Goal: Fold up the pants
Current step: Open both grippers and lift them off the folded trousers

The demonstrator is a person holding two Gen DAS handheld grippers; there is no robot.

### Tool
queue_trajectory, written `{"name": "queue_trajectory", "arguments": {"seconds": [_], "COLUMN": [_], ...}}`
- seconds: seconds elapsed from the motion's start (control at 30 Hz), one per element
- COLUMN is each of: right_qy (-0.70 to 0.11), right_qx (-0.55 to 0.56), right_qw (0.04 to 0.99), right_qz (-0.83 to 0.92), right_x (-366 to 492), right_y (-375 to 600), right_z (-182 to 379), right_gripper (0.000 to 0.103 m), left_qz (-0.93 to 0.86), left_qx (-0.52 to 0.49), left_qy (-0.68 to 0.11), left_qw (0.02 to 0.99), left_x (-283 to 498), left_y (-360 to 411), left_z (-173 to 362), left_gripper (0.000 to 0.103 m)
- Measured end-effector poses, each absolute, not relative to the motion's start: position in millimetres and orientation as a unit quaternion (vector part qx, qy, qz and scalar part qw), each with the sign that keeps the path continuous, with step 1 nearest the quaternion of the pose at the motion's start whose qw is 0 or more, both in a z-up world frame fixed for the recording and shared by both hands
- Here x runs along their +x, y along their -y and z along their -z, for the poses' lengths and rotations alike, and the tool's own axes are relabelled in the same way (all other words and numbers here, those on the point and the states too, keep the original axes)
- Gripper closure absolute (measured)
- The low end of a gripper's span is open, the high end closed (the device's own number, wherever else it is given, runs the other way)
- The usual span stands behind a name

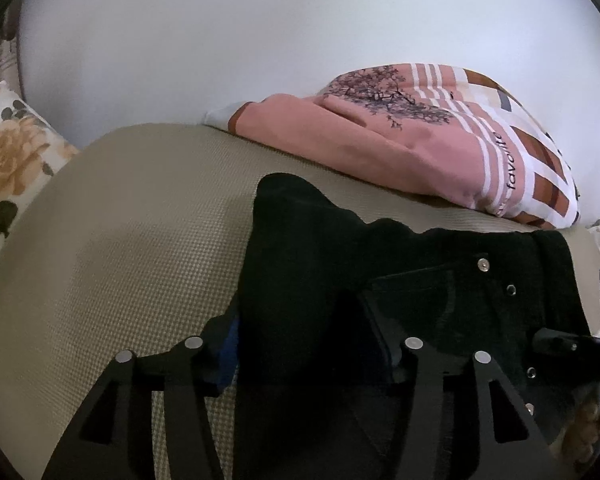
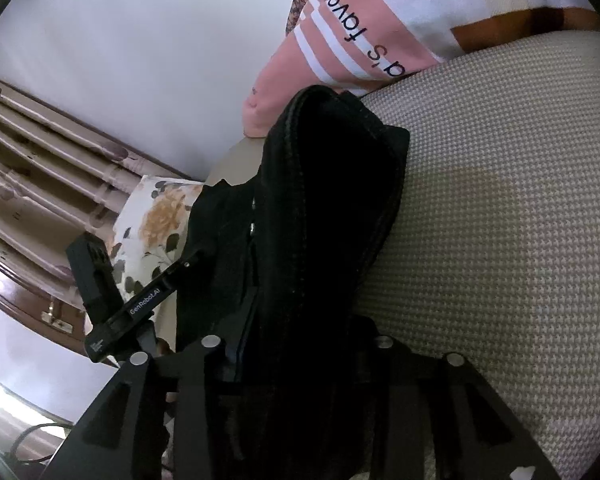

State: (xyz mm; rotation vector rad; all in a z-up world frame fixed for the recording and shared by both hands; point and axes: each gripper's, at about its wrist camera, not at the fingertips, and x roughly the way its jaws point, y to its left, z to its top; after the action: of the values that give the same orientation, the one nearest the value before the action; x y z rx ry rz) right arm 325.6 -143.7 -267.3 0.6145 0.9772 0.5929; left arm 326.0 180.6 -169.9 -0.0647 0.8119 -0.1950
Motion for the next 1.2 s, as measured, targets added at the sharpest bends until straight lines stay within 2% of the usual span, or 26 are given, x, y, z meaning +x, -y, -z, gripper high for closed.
{"name": "queue_trajectory", "arguments": {"seconds": [0.17,0.27,0.3,0.4,0.5,0.8,1.2], "right_qy": [-0.449,-0.44,-0.436,-0.421,-0.405,-0.341,-0.308], "right_qx": [0.28,0.265,0.254,0.21,0.181,0.1,0.035], "right_qw": [0.803,0.819,0.827,0.856,0.877,0.926,0.948], "right_qz": [-0.272,-0.255,-0.247,-0.215,-0.184,-0.128,-0.071], "right_x": [323.7,318.2,316.2,308.3,301.6,279.1,264.7], "right_y": [141.0,135.8,133.5,123.0,118.0,107.9,93.4], "right_z": [265.5,260.0,258.0,249.6,244.5,225.6,215.0], "right_gripper": [0.067,0.064,0.061,0.053,0.043,0.011,0.001], "left_qz": [0.086,0.079,0.071,0.057,0.04,0.028,0.011], "left_qx": [-0.044,-0.05,-0.05,-0.046,-0.039,-0.023,0.013], "left_qy": [-0.386,-0.383,-0.381,-0.361,-0.338,-0.319,-0.297], "left_qw": [0.917,0.919,0.921,0.93,0.94,0.947,0.955], "left_x": [323.2,322.5,321.5,315.4,308.9,305.2,299.3], "left_y": [-185.2,-186.7,-186.9,-186.7,-186.8,-183.8,-172.5], "left_z": [172.1,173.1,172.8,169.3,164.4,160.8,157.0], "left_gripper": [0.037,0.026,0.021,0.019,0.008,0.008,0.006]}}
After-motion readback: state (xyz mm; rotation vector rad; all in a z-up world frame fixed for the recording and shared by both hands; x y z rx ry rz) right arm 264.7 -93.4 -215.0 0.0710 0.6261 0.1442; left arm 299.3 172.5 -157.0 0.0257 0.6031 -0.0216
